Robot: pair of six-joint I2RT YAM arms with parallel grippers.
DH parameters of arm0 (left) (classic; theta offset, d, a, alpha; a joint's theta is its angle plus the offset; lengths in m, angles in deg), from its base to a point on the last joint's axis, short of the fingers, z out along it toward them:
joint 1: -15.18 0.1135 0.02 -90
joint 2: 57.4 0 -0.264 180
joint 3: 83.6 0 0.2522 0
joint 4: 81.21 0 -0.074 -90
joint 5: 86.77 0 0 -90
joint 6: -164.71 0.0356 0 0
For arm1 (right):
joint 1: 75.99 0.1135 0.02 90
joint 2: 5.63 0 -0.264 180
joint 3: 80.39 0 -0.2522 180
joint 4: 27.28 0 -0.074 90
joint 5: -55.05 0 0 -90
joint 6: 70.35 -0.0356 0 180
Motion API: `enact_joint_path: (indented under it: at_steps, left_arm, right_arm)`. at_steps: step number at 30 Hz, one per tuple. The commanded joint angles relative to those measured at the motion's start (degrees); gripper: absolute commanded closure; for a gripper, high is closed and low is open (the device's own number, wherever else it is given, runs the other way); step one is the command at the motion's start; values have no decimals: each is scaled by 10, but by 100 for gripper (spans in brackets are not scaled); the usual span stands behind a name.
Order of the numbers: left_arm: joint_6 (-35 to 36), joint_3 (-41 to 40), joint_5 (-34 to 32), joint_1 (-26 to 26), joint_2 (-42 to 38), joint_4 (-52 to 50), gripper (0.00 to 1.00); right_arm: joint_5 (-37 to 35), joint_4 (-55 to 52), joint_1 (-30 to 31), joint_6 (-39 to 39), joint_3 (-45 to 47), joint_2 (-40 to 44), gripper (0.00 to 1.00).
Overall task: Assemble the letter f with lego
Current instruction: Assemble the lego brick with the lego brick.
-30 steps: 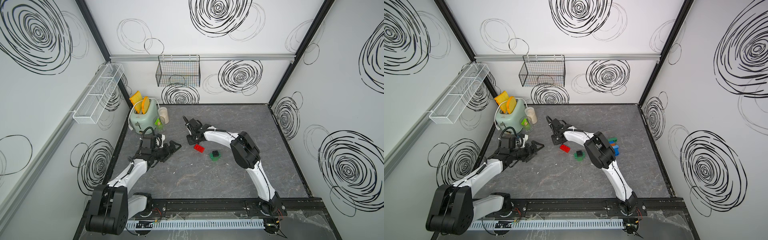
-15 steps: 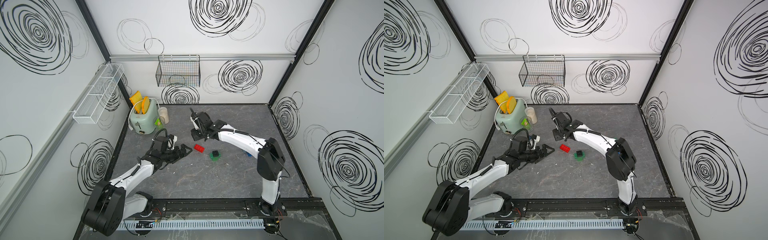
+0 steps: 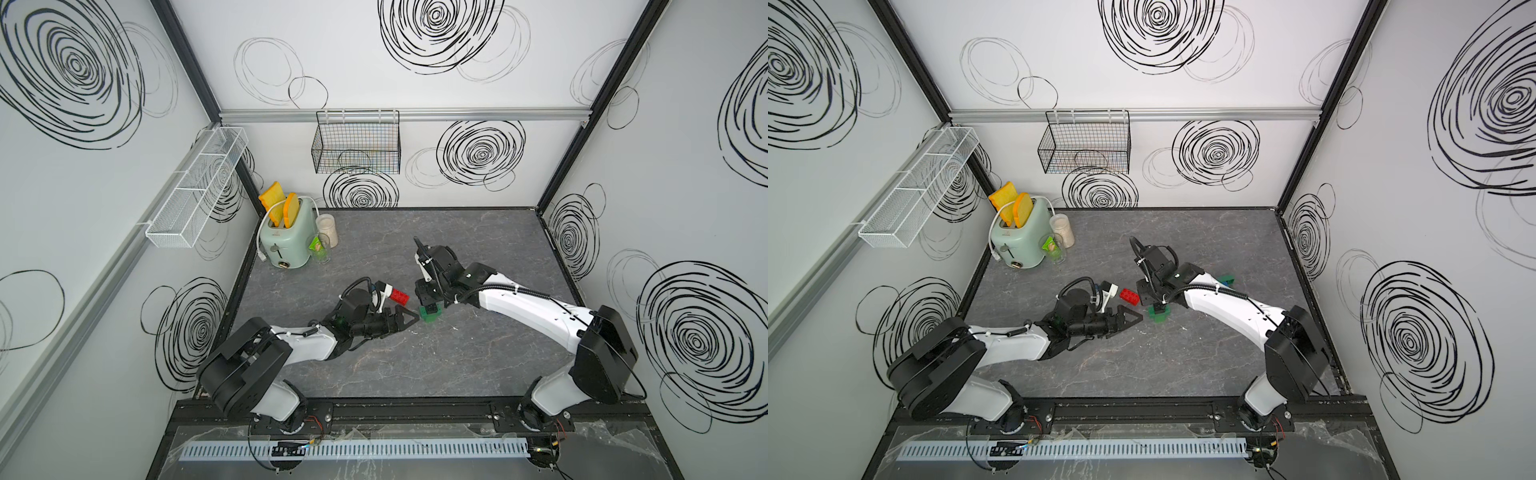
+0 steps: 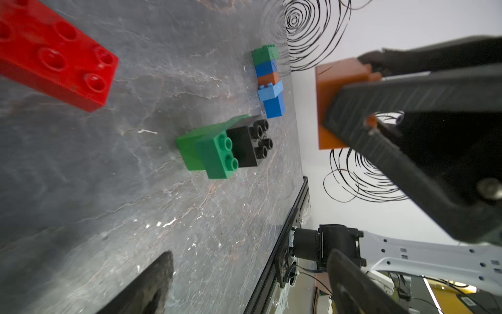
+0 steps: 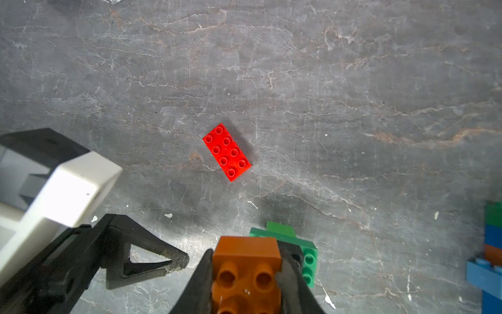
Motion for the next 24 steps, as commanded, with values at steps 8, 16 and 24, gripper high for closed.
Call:
enact_joint_path:
  at_steps: [8,16,24]
  left_arm:
    - [-13,23,-12,-9,76,99,20]
    - [-9,40,-16,-9,113,111,20]
    - [-11,55,-20,-9,143,119,20]
  right_arm:
    - [20,3,-14,-20,38,14,70]
    - [19,-10,-16,-16,47,26,70]
    - [20,-10,-19,-6,57,20,70]
